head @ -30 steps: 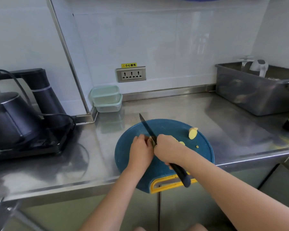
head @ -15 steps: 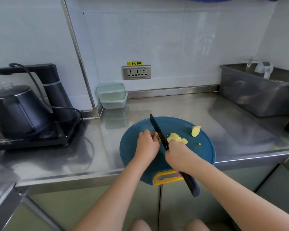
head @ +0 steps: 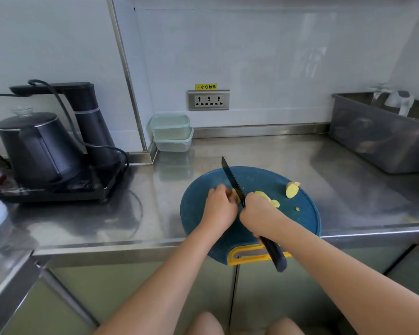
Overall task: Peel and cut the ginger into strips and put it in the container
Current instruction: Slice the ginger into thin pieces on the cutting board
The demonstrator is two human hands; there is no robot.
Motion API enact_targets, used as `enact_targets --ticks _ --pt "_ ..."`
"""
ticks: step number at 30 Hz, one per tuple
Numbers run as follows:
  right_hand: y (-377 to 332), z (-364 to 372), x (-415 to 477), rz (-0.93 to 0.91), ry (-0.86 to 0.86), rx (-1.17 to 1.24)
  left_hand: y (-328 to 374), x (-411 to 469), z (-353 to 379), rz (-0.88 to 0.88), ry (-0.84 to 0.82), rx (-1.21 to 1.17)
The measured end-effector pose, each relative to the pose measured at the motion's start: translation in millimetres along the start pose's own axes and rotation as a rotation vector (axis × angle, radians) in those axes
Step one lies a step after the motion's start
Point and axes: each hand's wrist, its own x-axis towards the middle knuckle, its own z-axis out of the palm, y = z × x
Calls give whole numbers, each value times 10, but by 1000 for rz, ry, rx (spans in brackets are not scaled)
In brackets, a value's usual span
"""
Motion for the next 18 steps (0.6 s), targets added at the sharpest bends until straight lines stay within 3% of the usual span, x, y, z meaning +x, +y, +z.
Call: enact_targets --ticks 7,11,13,16,18 --pt "-155 -71 135 142 -19 56 -38 -5 -37 -21 -29 -60" --pt "-52 -3 54 53 -12 28 -38 -21 -31 -16 -30 -103" --pt "8 40 -22 153 -19 41 -33 -24 -23 -11 -18 -116" --pt "116 151 -71 121 -117 -252 -58 -38 -12 8 -3 -119" --pt "96 162 -56 105 -123 -302 -74 -42 -8 13 11 -108"
